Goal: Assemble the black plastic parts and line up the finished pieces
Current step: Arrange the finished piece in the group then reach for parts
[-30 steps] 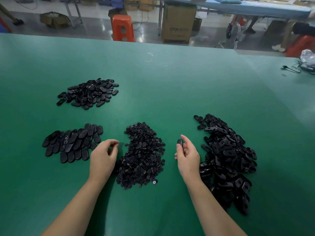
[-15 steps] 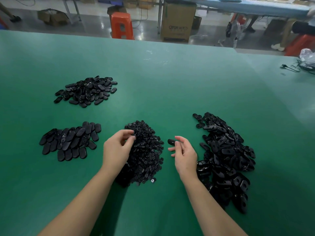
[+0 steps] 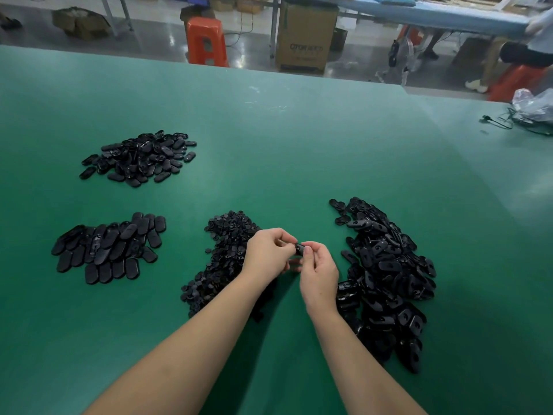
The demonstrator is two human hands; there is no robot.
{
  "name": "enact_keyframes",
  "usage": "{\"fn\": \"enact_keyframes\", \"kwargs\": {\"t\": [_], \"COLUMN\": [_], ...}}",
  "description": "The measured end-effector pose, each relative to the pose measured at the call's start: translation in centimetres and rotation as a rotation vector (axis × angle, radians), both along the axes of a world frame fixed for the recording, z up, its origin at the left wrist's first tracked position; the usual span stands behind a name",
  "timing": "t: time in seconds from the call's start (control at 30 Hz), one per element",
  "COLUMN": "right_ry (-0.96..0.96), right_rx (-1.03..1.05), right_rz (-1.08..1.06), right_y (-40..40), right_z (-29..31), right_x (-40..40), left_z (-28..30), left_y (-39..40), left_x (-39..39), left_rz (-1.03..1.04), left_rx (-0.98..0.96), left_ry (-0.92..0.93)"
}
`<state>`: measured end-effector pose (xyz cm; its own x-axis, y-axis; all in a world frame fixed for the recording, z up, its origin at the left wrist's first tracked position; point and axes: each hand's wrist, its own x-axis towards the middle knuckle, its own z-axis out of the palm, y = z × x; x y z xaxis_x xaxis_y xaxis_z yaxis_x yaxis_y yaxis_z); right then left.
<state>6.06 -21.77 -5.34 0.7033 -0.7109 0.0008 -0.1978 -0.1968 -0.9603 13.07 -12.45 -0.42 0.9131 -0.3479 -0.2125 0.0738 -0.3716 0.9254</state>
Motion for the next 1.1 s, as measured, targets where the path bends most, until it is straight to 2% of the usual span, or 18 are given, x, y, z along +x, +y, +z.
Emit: {"fn": "enact_keyframes", "kwargs": {"t": [0.37, 0.67, 1.0, 1.1], "right_ry": [0.014, 0.018, -0.02, -0.021], "right_rx": [-0.05, -0.055, 0.046, 0.06], "right_rz": [-0.018, -0.015, -0.019, -0.026], "right_y": [-0.1, -0.2, -0.1, -0.1], "right_z": [-0.1, -0.2, -0.4, -0.2], "right_x": [0.0, -0.1, 0.0, 0.0], "left_z": [1.1, 1.2, 0.6, 0.5], "left_y": [-0.7, -0.8, -0.9, -1.1], "left_x": [-0.7, -0.8, -0.2, -0.5], "left_rz": [-0.052, -0.032, -0.008, 0.02], "left_rx": [0.255, 0.258, 0.243, 0.251], "left_ry": [-0.229, -0.19, -0.198, -0.255]}}
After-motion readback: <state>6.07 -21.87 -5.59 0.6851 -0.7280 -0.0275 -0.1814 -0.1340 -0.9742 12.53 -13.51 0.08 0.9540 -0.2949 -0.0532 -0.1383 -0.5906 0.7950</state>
